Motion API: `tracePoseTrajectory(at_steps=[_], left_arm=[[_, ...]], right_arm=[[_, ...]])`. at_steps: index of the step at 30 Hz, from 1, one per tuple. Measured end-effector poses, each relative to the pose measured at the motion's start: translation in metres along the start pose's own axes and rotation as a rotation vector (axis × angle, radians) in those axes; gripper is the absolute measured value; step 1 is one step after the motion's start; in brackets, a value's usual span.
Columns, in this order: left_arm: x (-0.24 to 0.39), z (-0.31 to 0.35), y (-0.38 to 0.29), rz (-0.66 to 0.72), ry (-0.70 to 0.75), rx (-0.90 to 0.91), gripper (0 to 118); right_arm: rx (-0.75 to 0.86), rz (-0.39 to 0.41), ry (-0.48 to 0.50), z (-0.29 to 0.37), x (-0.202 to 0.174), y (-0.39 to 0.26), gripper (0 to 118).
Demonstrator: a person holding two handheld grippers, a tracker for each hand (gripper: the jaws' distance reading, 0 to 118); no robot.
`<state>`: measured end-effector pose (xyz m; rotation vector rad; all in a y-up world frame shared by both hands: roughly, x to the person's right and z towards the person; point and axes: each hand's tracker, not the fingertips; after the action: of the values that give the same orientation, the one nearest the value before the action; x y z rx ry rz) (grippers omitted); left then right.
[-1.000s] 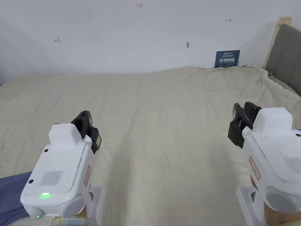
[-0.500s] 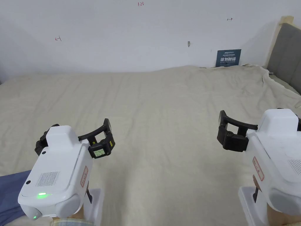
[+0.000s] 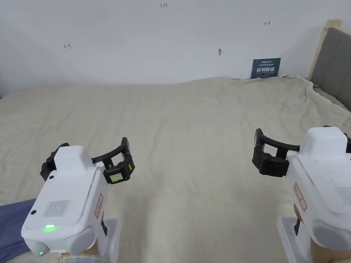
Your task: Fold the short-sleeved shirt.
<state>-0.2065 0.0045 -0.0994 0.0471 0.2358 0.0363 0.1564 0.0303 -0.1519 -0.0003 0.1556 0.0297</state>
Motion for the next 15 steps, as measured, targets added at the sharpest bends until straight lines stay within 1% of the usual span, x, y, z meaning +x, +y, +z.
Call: tracePoseTrajectory(at_steps=[15], left_arm=[[0.0017,-0.0010,-0.0003,-0.006,-0.004,0.000,118]], right_arm=[[0.006,0.006,0.002,-0.0010,-0.0019,-0.0012,116]])
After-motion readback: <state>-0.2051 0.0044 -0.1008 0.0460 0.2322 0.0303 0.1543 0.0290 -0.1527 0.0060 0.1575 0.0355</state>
